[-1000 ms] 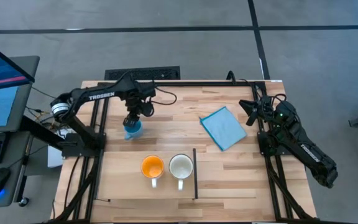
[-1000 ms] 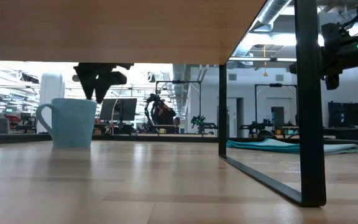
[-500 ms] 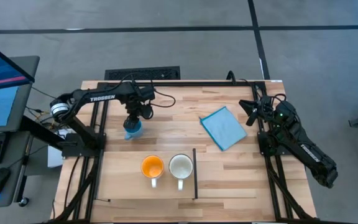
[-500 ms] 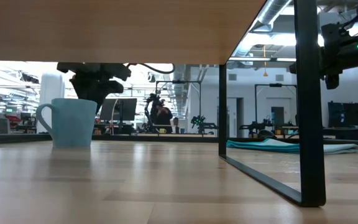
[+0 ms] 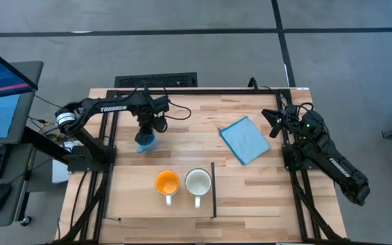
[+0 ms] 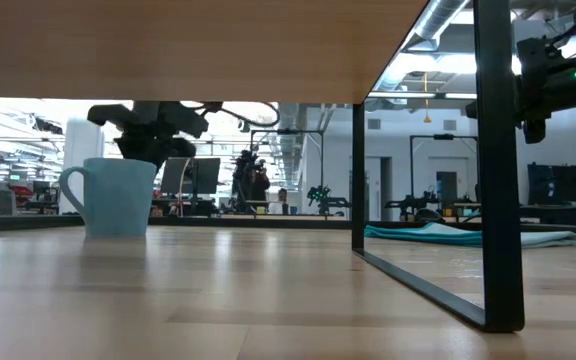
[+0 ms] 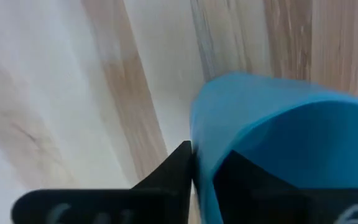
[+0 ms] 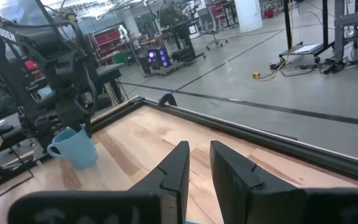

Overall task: Stack small to large cups/mugs on shelf
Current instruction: Put the blue mug on the shelf

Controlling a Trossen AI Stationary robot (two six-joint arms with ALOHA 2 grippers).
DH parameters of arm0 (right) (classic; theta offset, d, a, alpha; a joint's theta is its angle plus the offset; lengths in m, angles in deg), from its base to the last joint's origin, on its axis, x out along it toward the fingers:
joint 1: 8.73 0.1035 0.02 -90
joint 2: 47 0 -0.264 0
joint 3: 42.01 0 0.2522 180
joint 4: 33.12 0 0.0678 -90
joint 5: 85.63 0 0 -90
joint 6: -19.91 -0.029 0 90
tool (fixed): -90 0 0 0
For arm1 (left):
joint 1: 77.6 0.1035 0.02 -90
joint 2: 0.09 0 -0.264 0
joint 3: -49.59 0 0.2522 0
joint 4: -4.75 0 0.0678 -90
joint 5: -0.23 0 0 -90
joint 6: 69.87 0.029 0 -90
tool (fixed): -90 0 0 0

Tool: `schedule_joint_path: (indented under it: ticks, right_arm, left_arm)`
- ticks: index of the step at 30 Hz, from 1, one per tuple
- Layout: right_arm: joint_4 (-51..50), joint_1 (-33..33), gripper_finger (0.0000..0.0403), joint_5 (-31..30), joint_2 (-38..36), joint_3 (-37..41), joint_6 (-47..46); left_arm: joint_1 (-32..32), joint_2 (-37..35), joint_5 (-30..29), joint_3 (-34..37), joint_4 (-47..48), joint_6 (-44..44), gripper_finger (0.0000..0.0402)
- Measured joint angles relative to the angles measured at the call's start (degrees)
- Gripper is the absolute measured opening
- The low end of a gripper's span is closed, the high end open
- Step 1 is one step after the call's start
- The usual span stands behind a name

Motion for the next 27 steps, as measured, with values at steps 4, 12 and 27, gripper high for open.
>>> schedule_joint_path:
  ticks: [4, 12, 27]
  right_arm:
    - [0.0, 0.0, 0.0086, 0.0, 0.0, 0.0, 0.0]
    - [0.0, 0.0, 0.0086, 0.0, 0.0, 0.0, 0.0]
    - [0.0, 0.0, 0.0086, 0.0, 0.0, 0.0, 0.0]
  left_arm:
    - [0.0, 0.0, -0.6, 1.0, 0.1, -0.2, 0.0015]
    - [0.0, 0.0, -1.6, 0.0, 0.3, -3.4, 0.0007]
    - [2.2, -6.7, -1.0, -11.4, 14.4, -11.8, 0.0007]
